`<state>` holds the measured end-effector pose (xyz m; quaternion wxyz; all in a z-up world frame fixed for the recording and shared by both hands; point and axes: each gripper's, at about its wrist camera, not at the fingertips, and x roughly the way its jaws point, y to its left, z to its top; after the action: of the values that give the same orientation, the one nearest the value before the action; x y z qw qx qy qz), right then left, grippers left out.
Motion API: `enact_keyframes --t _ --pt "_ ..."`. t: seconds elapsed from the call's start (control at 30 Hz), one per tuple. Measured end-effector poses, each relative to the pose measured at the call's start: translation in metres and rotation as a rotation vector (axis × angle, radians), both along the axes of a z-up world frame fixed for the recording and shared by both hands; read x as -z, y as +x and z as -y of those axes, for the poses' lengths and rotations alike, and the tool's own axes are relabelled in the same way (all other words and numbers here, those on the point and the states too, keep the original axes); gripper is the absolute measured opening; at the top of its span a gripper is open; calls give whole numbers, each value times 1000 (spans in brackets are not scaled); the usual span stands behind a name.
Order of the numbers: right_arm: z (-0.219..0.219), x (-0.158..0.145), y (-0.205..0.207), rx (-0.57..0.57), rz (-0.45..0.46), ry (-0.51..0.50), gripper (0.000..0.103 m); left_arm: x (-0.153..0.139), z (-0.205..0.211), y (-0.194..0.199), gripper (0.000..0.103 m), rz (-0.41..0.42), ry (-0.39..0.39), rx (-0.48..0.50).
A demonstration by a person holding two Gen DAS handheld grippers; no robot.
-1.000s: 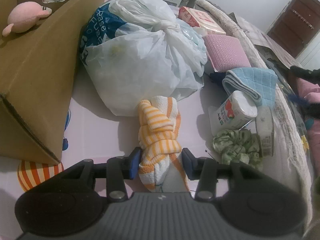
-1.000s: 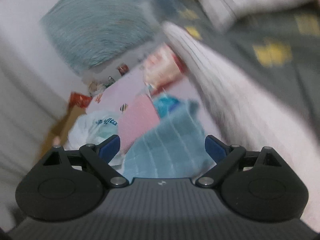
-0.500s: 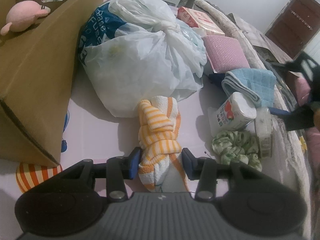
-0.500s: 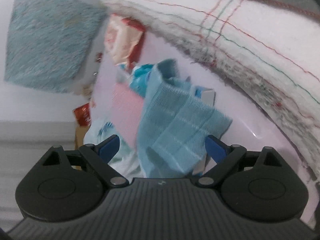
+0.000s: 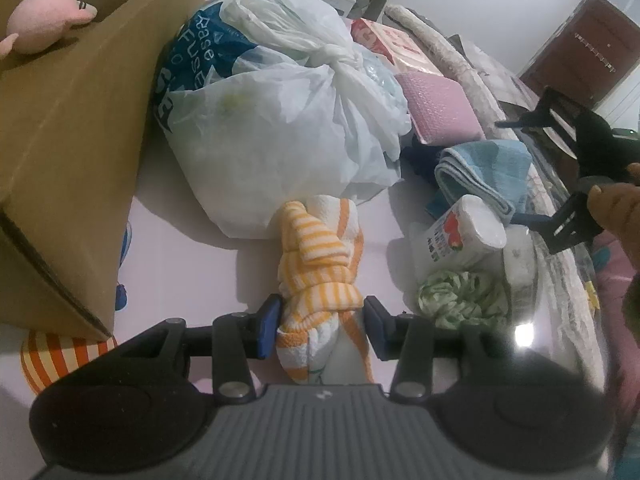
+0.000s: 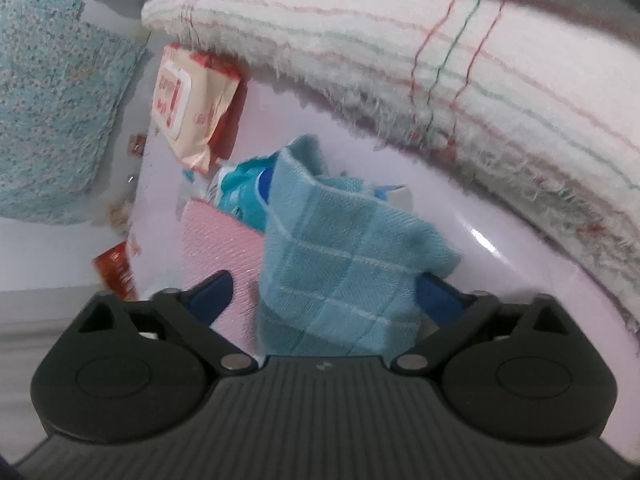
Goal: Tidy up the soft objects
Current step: 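Grasp the blue towel with the right gripper while the left gripper holds the striped bundle, then carry the striped bundle and blue towel over the cardboard box with both grippers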
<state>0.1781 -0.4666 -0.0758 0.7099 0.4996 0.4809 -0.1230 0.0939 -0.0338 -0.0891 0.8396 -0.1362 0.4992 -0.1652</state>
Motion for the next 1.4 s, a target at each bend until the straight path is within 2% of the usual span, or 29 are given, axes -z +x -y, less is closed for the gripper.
enact_keyframes --t 0.03,0.1,0.2,0.4,0.53,0.6,0.73,0.93,1.03,1.23,1.4 --pt "-4 -3 -1 4 2 -47 70 0 -1 -1 45 0 -5 0" --pt "-7 -1 -4 10 10 -81 61 1 -3 0 45 2 -17 -1" --pt "-6 4 -7 15 24 -81 57 1 -4 -1 45 7 -22 0" --pt "-1 9 -16 5 92 -99 38 0 -4 0 45 16 -20 1" --pt "10 18 -38 26 213 -31 26 0 -2 -1 44 30 -8 4" --pt "19 28 -50 52 263 54 22 0 -1 -2 43 43 -2 12" --pt "33 51 -78 109 359 259 21 0 -2 -5 42 59 -4 12" --pt "35 68 -114 151 502 397 20 -7 -1 -10 41 68 7 15" --pt "32 71 -125 164 594 429 20 -17 -1 -14 41 93 5 16" --pt "31 63 -138 151 773 429 20 -44 -1 -26 41 144 -21 40" --pt "34 50 -147 107 869 446 20 -71 1 -38 41 200 -69 55"
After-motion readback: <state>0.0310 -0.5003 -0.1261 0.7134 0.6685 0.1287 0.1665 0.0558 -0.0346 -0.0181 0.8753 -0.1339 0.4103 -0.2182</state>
